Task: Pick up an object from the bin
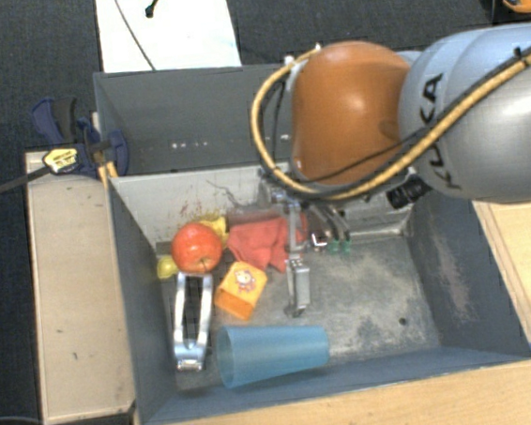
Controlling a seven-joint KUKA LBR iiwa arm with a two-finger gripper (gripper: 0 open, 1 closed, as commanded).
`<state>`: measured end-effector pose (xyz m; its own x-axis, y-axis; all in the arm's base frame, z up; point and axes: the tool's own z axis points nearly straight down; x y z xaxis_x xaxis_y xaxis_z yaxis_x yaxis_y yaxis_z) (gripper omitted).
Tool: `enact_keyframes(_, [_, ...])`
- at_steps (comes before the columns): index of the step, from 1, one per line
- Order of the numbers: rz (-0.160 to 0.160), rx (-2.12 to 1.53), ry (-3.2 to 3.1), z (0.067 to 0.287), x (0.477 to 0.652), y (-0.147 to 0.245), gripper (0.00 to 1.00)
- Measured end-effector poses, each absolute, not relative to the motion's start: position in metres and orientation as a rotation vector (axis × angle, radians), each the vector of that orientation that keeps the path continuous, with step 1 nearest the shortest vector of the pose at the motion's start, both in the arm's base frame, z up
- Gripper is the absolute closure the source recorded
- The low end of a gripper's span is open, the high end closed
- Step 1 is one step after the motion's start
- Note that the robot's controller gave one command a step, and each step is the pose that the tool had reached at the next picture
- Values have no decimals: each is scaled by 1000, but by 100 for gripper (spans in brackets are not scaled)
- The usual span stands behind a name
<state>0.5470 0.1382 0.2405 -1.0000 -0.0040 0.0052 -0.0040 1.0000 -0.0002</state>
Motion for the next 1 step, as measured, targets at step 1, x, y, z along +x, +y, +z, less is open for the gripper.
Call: enact_keyframes(1, [-2, -1, -3145, 245, 548, 137, 0])
